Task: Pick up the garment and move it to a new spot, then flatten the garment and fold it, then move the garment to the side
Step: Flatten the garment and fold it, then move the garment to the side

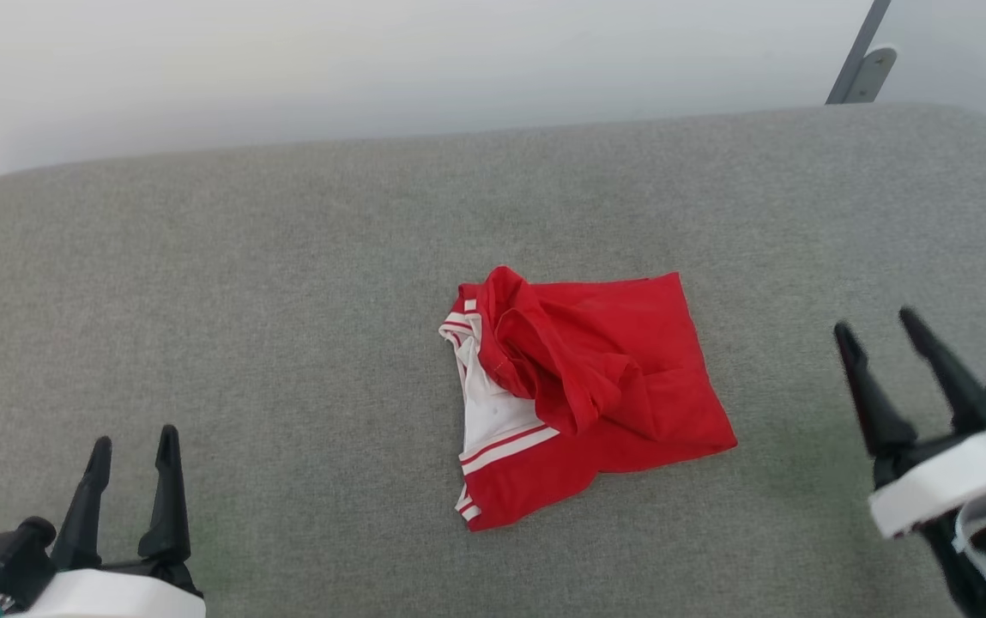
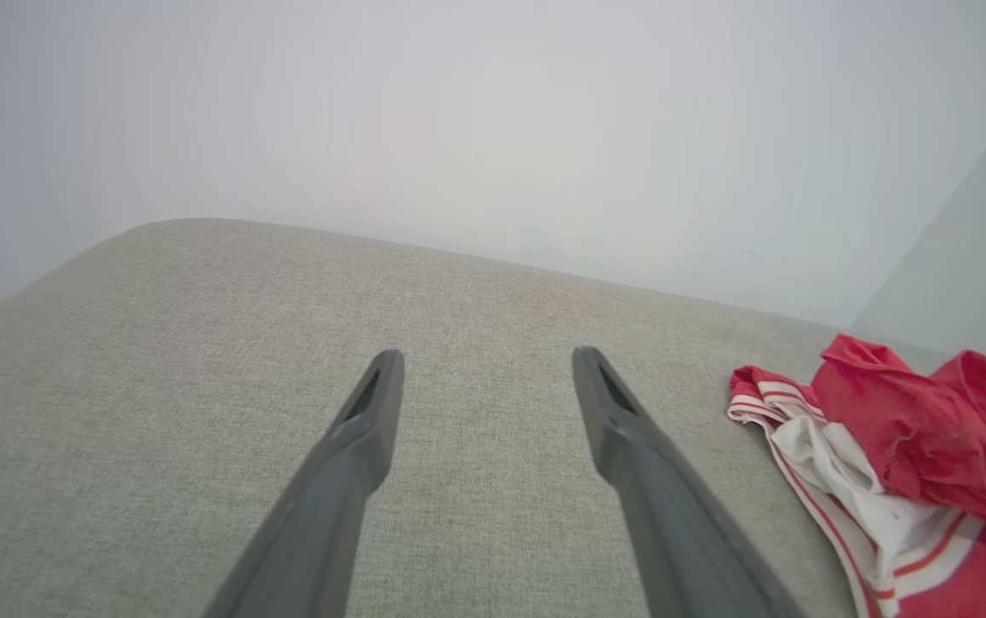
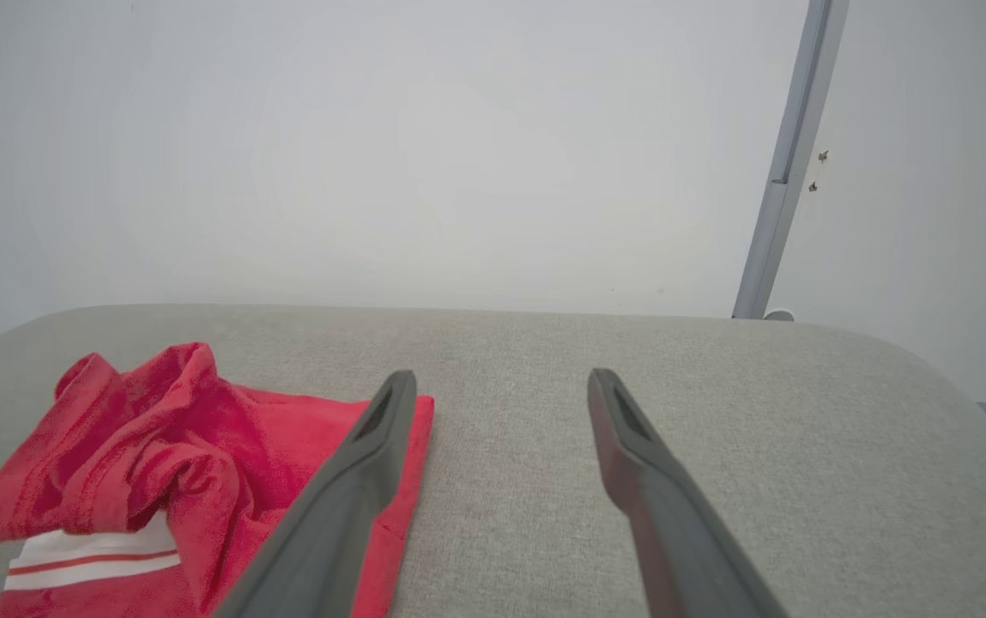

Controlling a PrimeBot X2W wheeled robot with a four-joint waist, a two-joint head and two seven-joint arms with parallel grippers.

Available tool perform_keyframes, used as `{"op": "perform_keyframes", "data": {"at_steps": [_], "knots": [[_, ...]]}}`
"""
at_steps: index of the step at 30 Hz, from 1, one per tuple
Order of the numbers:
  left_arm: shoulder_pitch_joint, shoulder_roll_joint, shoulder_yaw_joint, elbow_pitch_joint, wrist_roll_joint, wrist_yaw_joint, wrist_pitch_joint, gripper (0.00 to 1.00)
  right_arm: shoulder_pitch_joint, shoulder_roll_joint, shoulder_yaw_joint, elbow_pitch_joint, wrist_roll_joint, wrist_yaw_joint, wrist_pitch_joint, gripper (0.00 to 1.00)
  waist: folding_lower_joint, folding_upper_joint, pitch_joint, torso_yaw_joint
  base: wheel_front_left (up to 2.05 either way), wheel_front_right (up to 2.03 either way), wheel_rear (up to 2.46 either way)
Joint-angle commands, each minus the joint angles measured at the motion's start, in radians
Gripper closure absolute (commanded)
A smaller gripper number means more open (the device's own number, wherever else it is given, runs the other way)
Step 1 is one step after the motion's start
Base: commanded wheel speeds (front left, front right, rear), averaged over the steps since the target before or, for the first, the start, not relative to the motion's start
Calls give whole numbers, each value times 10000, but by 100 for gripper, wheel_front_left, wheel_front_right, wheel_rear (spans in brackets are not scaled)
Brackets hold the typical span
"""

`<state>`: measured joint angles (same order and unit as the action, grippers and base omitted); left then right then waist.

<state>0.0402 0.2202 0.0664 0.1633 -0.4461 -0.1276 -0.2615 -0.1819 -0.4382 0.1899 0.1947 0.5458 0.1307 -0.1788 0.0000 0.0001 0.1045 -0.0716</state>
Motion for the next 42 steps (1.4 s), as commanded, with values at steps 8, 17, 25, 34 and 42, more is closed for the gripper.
{"op": "perform_keyframes", "data": {"at_steps": [8, 17, 25, 34, 42], "knots": [[568, -49, 153, -142, 314, -28, -45, 0, 477, 319, 155, 869, -223, -1, -849, 0, 0, -1, -512, -13, 0, 0, 0], [1119, -237, 512, -207, 448, -28, -45, 0, 1324, 802, -486, 354, -621, -1, -863, 0, 0, -1, -946, 251, 0, 0, 0], [1298, -318, 717, -261, 444, -28, -45, 0, 1765, 1070, -793, 117, -599, 0, -864, 0, 0, -1, -1033, 583, 0, 0, 0], [1456, -292, 647, -258, 523, -29, -45, 0, 1952, 1154, -844, 69, -566, 0, -865, 0, 0, -1, -1036, 822, 0, 0, 0], [1423, -259, 523, -244, 579, -29, -45, 0, 1970, 1117, -701, 79, -430, 0, -866, 0, 0, -1, -1057, 918, 0, 0, 0]]}}
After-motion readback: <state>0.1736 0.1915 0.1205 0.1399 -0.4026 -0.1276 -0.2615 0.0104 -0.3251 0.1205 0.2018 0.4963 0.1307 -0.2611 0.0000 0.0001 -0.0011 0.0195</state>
